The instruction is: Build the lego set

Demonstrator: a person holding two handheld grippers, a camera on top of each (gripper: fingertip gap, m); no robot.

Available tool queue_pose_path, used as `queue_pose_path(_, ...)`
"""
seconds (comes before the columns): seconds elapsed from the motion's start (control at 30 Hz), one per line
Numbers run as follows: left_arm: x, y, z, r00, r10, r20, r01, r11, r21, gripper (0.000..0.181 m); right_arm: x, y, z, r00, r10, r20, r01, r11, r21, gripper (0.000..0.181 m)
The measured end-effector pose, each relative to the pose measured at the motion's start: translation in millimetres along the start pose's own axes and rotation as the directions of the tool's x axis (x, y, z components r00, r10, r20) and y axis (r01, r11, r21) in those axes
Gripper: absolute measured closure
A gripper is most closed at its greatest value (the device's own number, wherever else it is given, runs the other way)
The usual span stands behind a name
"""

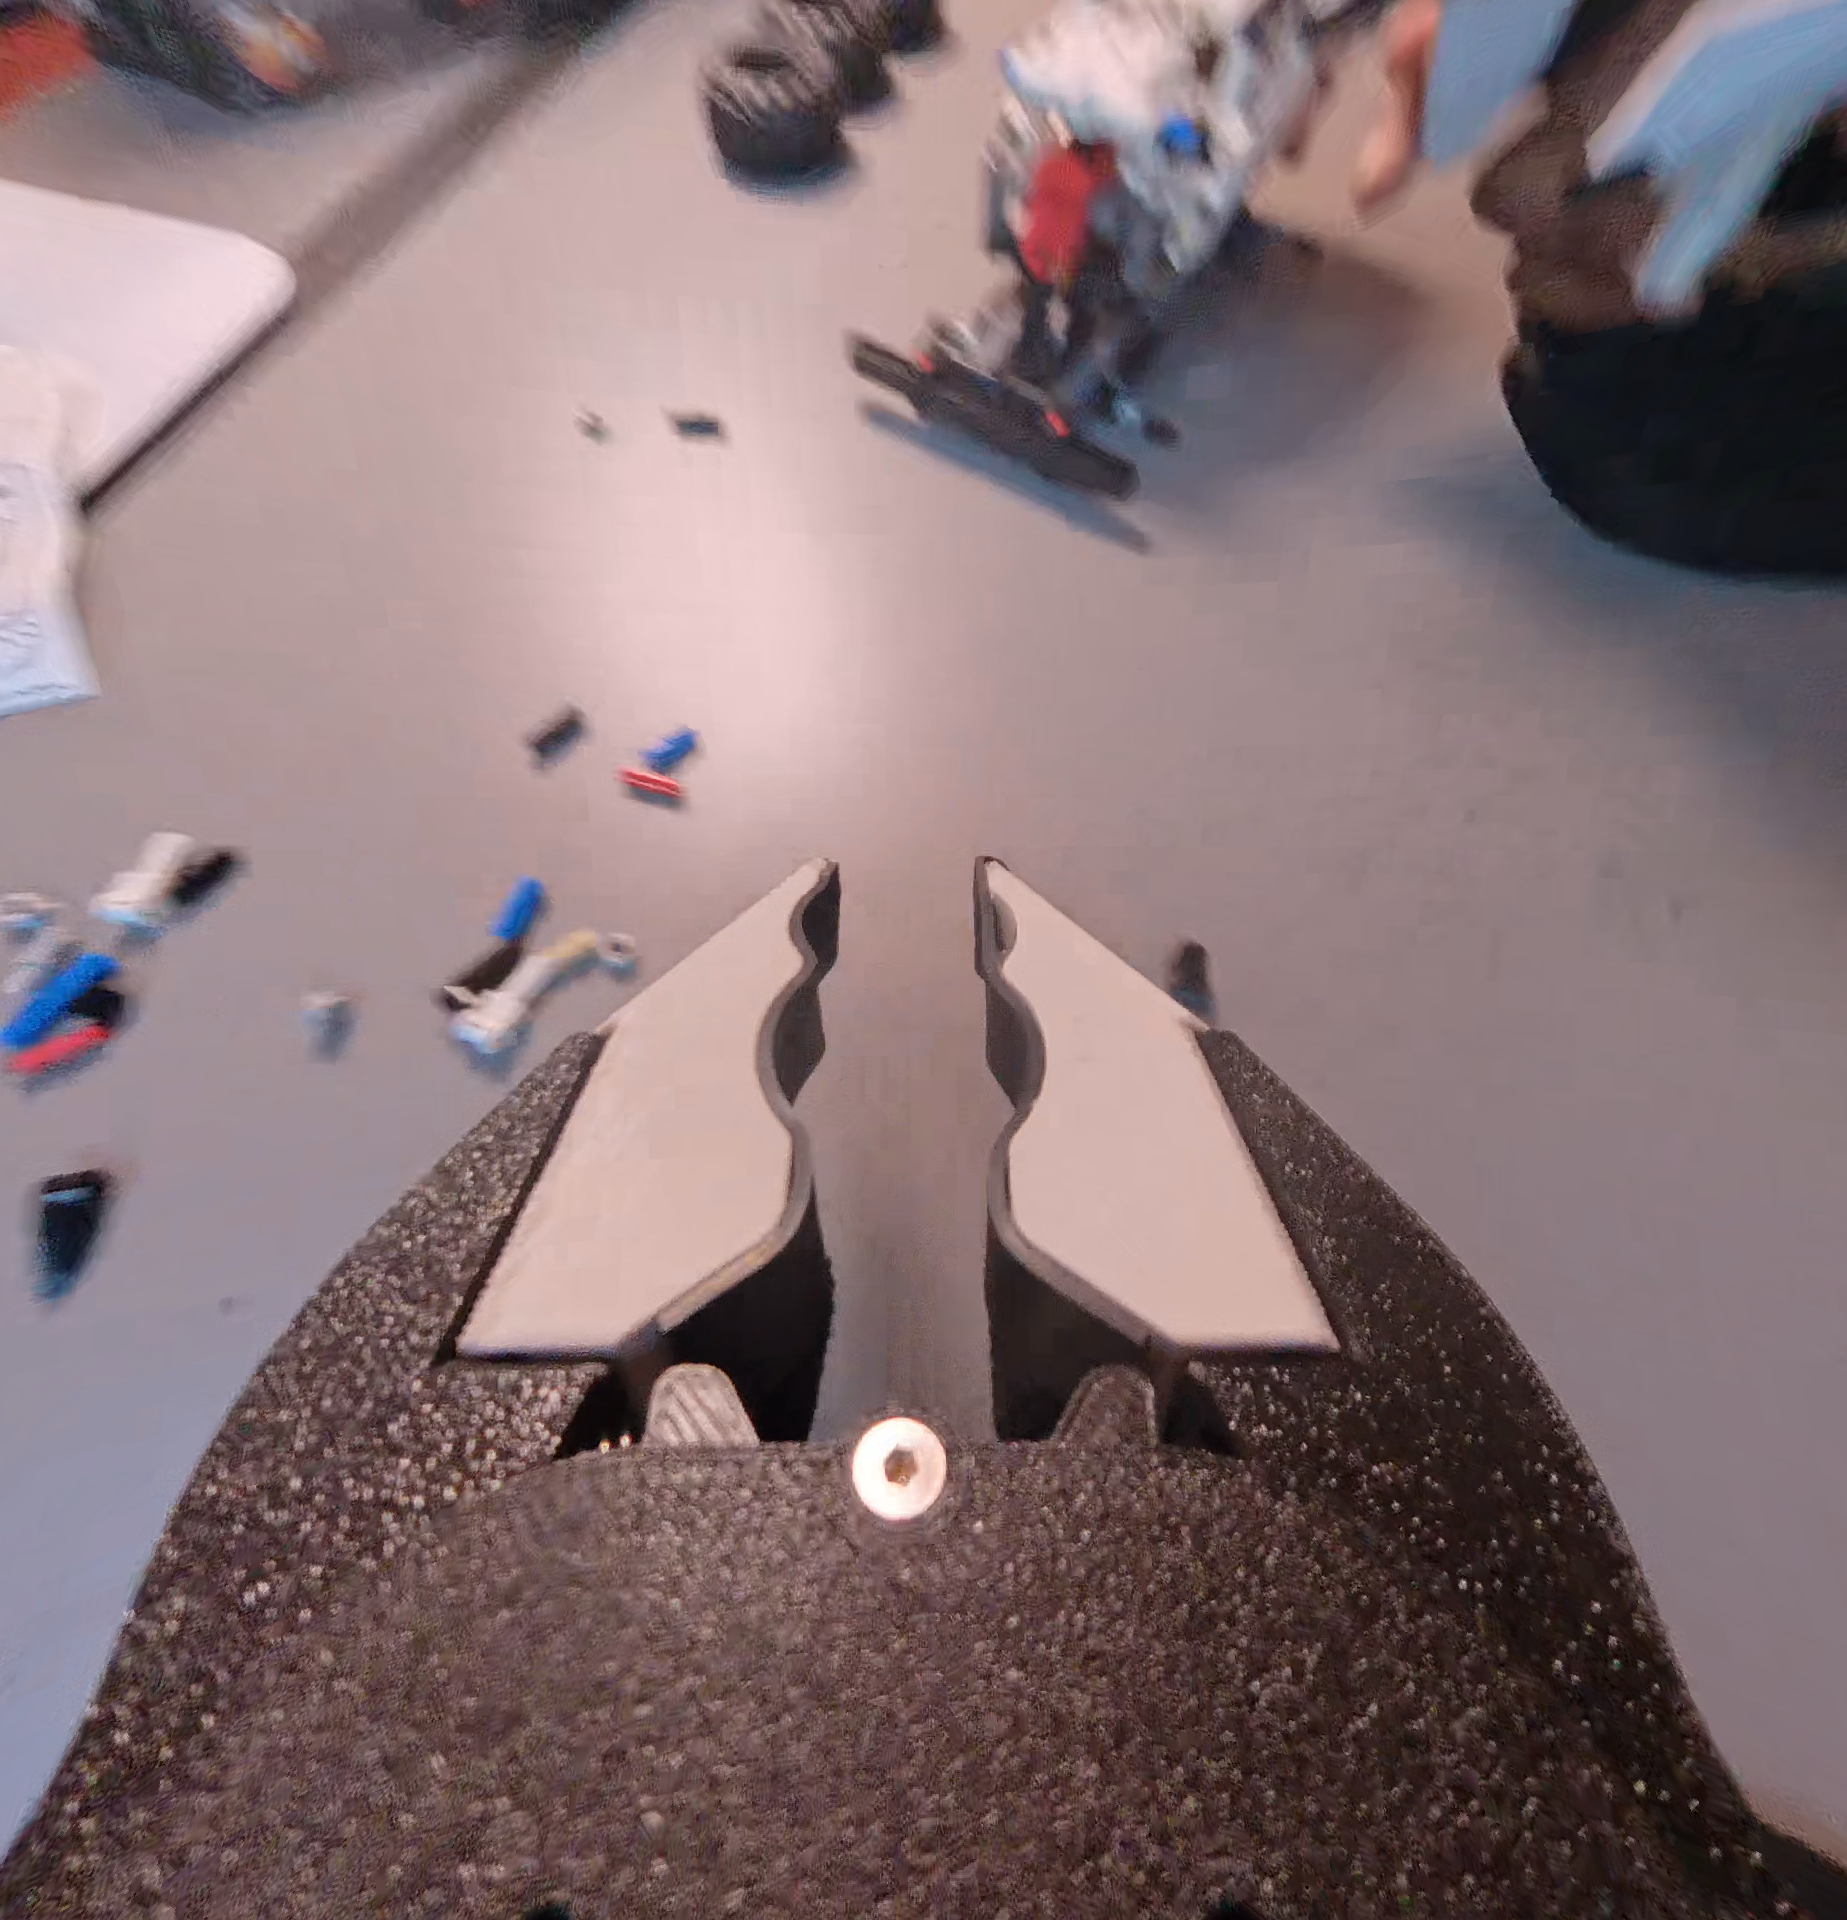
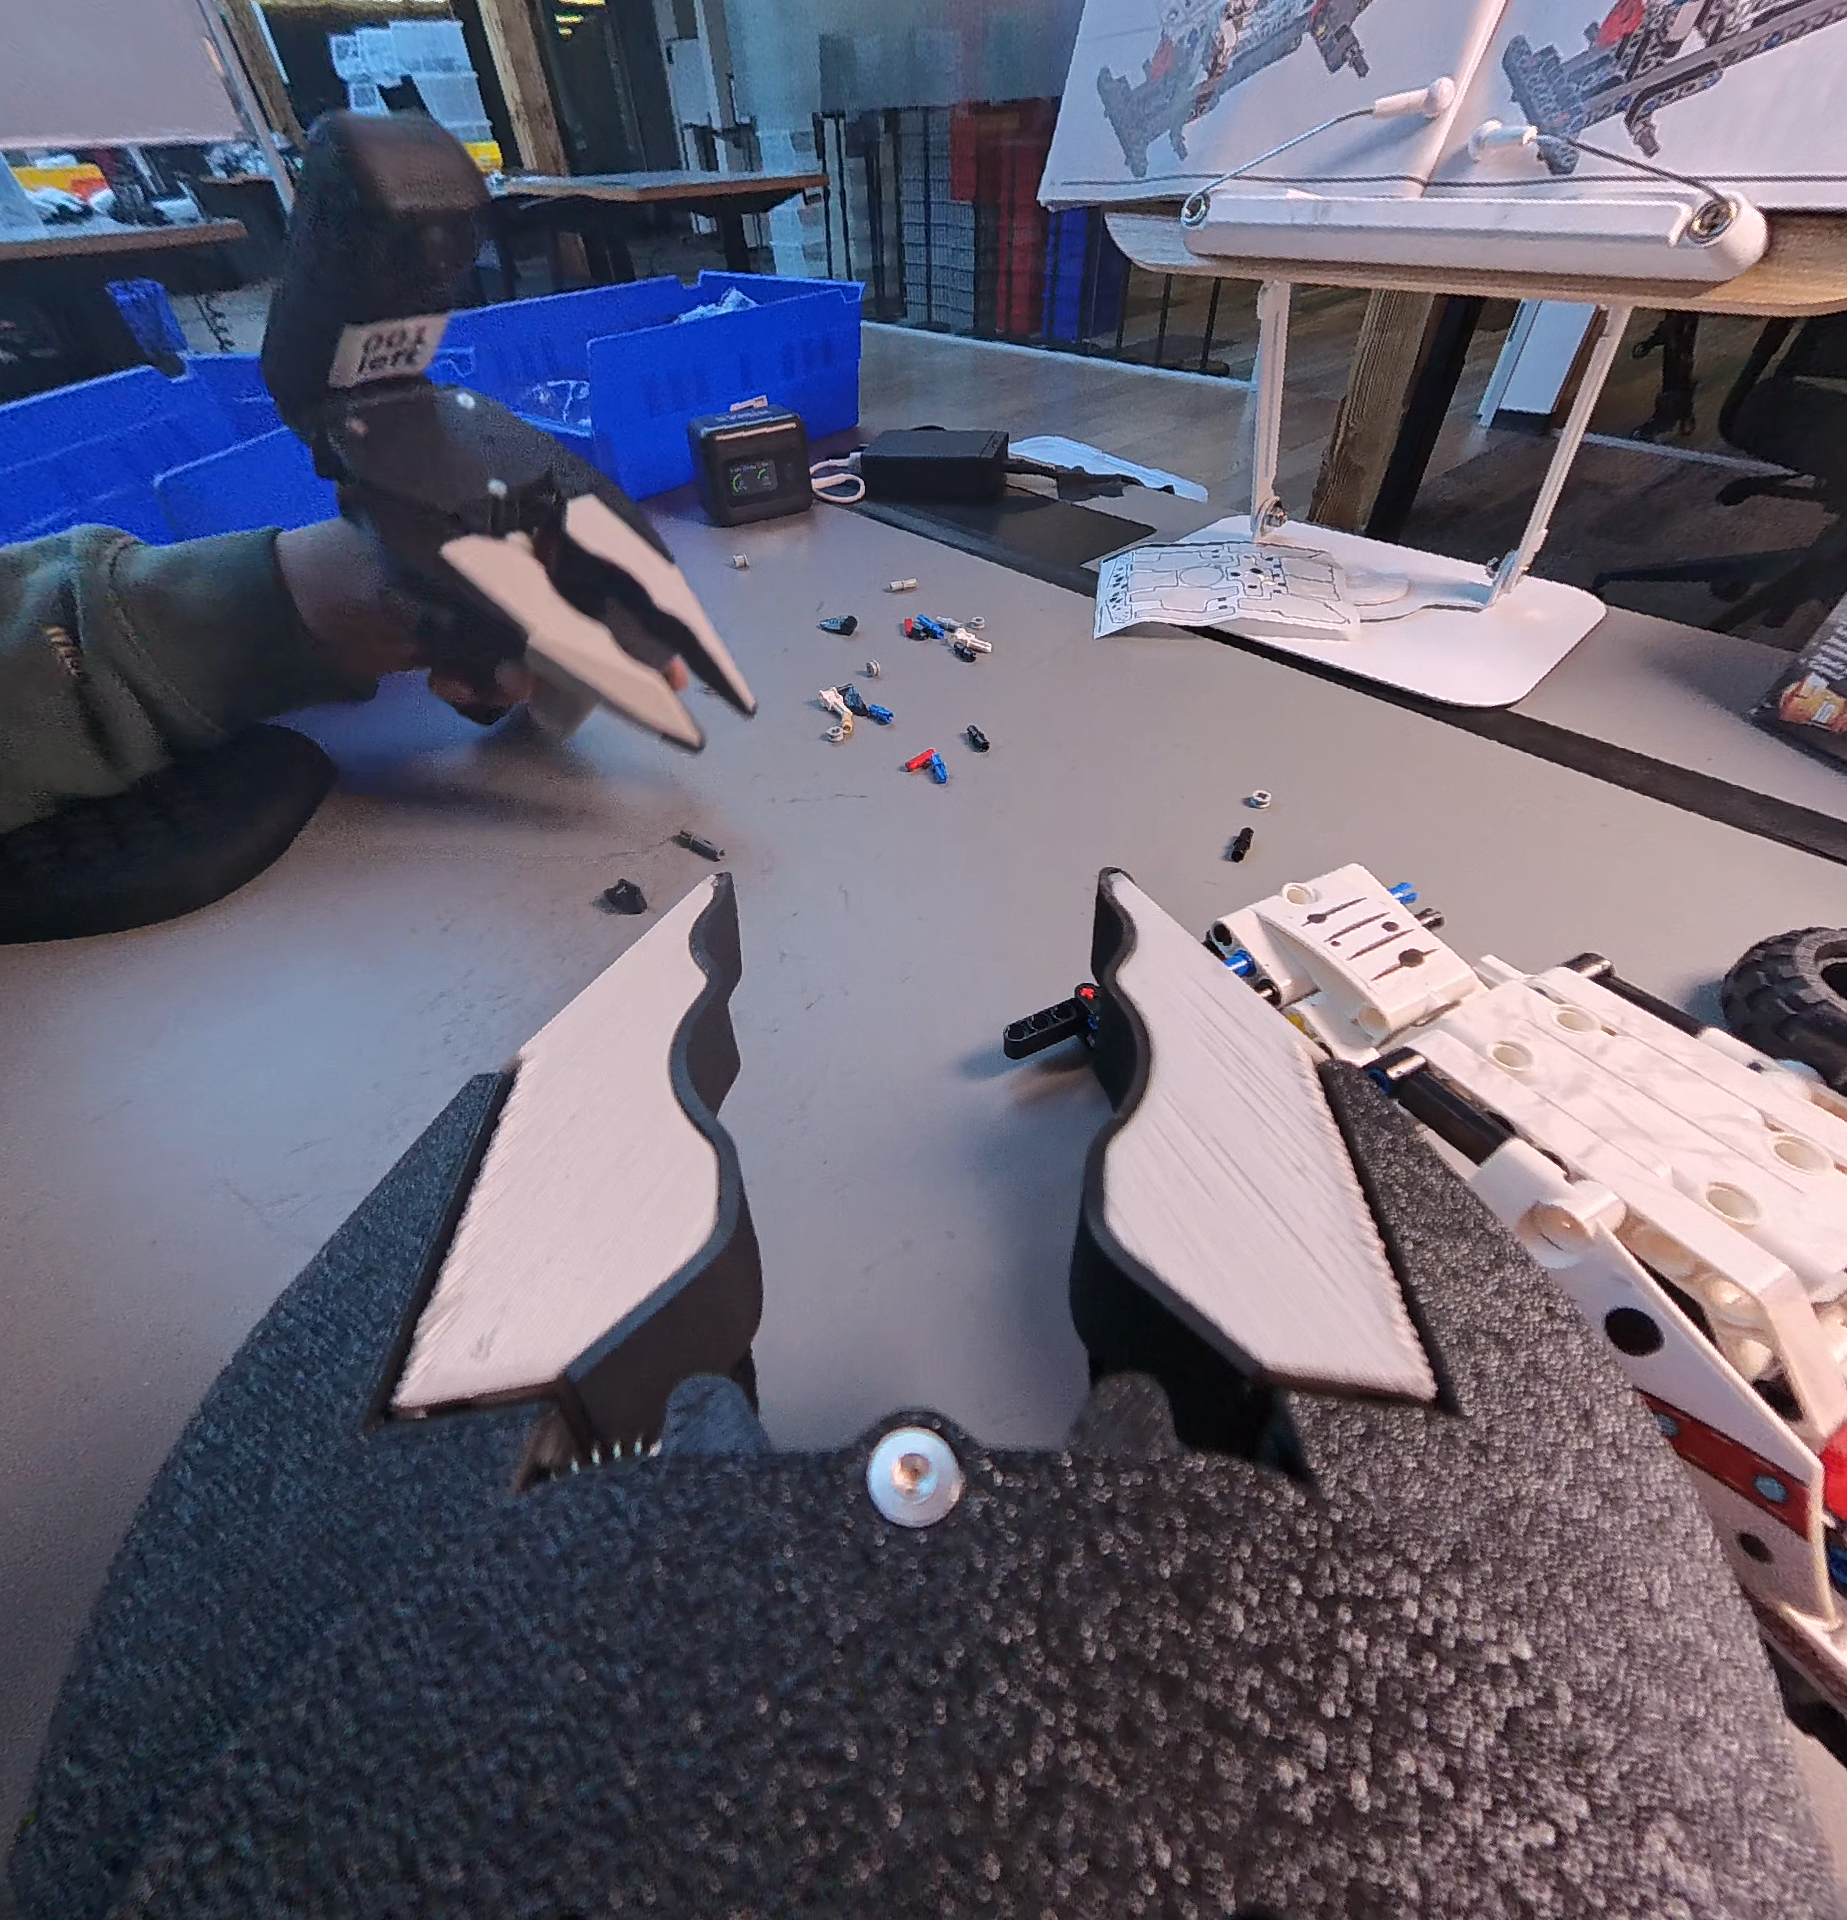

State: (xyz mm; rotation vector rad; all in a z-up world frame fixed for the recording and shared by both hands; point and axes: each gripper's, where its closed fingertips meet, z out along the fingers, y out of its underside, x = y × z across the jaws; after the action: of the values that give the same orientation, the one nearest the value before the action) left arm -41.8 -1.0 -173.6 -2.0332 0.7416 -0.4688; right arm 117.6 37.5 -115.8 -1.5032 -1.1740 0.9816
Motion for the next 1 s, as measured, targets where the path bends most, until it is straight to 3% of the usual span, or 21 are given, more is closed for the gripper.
queue_pose_path(0.07,-65,-24,-22,0.968,-0.132,0.213,0.103,0.984,0.142,0.161,0,1,1,1.000,0.001,0.002,-0.001,1.000,-0.006,0.113)
queue_pose_path(0.1,-103,-22,-33,0.918,-0.218,0.331,0.170,0.971,0.167,0.162,0,1,1,1.000,0.000,0.004,0.000,1.000,-0.011,0.113)
queue_pose_path(0.17,-165,0,-46,0.806,-0.331,0.491,0.288,0.944,0.163,0.159,-1,2,2,1.000,-0.006,0.005,0.006,1.000,-0.016,0.113)
queue_pose_path(0.27,-211,33,-42,0.728,-0.367,0.579,0.396,0.915,0.082,0.155,-1,1,1,1.000,-0.016,-0.004,0.016,1.000,-0.010,0.113)
queue_pose_path(0.33,-219,46,-35,0.727,-0.338,0.598,0.417,0.909,0.008,0.156,0,0,0,1.000,-0.010,-0.008,0.010,1.000,-0.001,0.113)
queue_pose_path(0.53,-225,52,-28,0.725,-0.290,0.624,0.410,0.910,-0.053,0.173,1,0,0,1.000,0.010,0.001,-0.010,1.000,-0.002,0.113)
queue_pose_path(0.83,-224,52,-27,0.736,-0.292,0.611,0.409,0.910,-0.058,0.177,1,0,0,1.000,0.001,-0.006,-0.001,1.000,0.000,0.113)
queue_pose_path(0.9,-218,37,-31,0.768,-0.240,0.594,0.326,0.945,-0.038,0.177,1,0,0,1.000,0.000,-0.008,0.000,1.000,0.002,0.113)
queue_pose_path(1.0,-160,-22,-35,0.886,-0.091,0.455,0.088,0.996,0.028,0.177,1,-1,-1,1.000,-0.006,-0.012,0.006,1.000,0.007,0.114)
